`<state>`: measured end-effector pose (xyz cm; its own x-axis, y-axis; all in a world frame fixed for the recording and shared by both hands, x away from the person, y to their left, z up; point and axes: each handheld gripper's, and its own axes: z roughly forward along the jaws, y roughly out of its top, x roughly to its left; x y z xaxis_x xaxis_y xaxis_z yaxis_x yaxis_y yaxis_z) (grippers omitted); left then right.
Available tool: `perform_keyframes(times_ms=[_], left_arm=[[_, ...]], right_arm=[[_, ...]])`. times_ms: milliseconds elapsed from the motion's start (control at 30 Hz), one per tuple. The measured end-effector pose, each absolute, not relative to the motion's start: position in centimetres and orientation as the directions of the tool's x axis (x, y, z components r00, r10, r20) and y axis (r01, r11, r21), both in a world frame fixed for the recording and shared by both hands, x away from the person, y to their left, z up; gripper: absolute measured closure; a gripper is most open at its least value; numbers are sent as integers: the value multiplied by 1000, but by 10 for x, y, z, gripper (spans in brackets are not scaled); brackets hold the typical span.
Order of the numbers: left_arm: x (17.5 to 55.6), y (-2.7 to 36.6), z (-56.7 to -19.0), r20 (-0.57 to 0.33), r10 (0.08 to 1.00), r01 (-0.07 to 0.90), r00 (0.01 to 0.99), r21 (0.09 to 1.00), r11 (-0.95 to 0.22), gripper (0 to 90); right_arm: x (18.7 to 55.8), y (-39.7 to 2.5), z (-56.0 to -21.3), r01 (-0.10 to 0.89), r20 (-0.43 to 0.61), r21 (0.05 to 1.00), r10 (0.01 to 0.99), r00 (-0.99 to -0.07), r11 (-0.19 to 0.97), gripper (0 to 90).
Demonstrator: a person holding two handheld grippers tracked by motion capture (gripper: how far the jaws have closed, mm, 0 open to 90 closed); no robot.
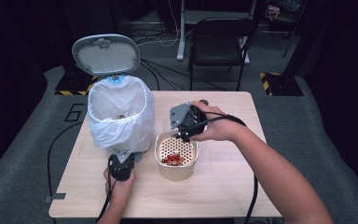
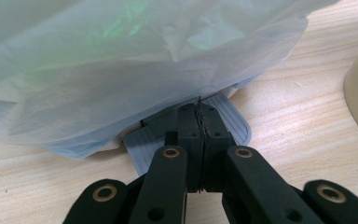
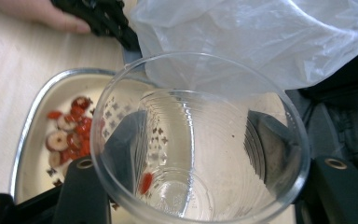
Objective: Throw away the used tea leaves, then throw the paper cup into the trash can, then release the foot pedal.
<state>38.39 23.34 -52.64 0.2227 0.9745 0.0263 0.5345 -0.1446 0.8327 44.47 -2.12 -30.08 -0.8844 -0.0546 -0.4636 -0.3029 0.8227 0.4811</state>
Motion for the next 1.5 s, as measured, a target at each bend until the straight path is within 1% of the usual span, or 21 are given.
perform_keyframes(times_ms=[67, 167, 200, 233, 300, 400, 500, 567, 600, 633, 700, 733, 767, 800, 900, 1033, 1100, 1233, 1333, 1400, 1500], left_arm=[[383, 233, -526, 31, 975, 536, 220, 832, -147, 889], [383, 234, -526, 36, 974, 535, 223, 831, -153, 890], [383, 234, -526, 34, 974, 535, 222, 831, -151, 889], [384, 234, -526, 34, 974, 534, 223, 832, -151, 890], [383, 234, -526, 36, 974, 534, 224, 832, -153, 889], [383, 234, -526, 36, 974, 534, 225, 832, -154, 890], [384, 233, -527, 28, 977, 528, 214, 838, -140, 889], [384, 233, -527, 26, 977, 530, 213, 837, -138, 890], [384, 233, -527, 29, 976, 529, 214, 837, -141, 889], [384, 233, -527, 30, 976, 528, 215, 837, -142, 890], [384, 233, -527, 26, 977, 530, 213, 837, -138, 889], [384, 233, -526, 34, 976, 530, 215, 836, -146, 890], [384, 234, -526, 35, 976, 530, 214, 835, -146, 889], [384, 233, -526, 33, 976, 528, 217, 837, -146, 889], [384, 233, -527, 22, 977, 530, 212, 837, -134, 890], [384, 234, -526, 41, 976, 528, 214, 836, -151, 890], [384, 233, -526, 21, 977, 536, 214, 833, -136, 889], [384, 233, -526, 22, 976, 537, 215, 832, -136, 890], [384, 235, -525, 46, 975, 538, 219, 827, -160, 889], [384, 233, -526, 27, 976, 537, 217, 832, -143, 890], [384, 233, -526, 25, 976, 537, 217, 832, -141, 889]], right_arm=[[448, -23, -298, -250, -409, 518, -19, -912, 818, 392], [454, -26, -296, -198, -354, 561, 17, -935, 804, 393], [453, -27, -295, -140, -306, 573, 52, -950, 807, 392], [457, -27, -295, -164, -318, 580, 35, -948, 798, 393], [457, -28, -294, -99, -258, 599, 75, -963, 795, 393], [461, -29, -293, -102, -257, 620, 79, -963, 778, 393], [462, -30, -290, -82, -238, 643, 96, -966, 761, 394], [460, -31, -289, -16, -182, 653, 137, -974, 757, 394], [464, -30, -287, -63, -212, 667, 108, -971, 743, 395], [464, -30, -286, -46, -198, 673, 120, -973, 739, 395], [466, -30, -283, -42, -190, 693, 126, -974, 720, 395], [465, -30, -281, -11, -163, 701, 146, -976, 713, 395], [467, -29, -280, -30, -173, 710, 134, -976, 703, 395], [467, -29, -278, -17, -161, 719, 142, -977, 695, 395], [468, -27, -276, 3, -144, 727, 157, -977, 686, 394], [470, -26, -273, 36, -127, 726, 185, -974, 687, 395], [472, -25, -270, 43, -124, 729, 193, -973, 683, 394], [473, -25, -266, 52, -121, 736, 206, -971, 675, 395], [474, -24, -264, 50, -124, 737, 207, -971, 674, 394], [474, -24, -262, 49, -126, 739, 209, -970, 672, 394], [475, -23, -259, 58, -114, 745, 212, -971, 664, 394]])
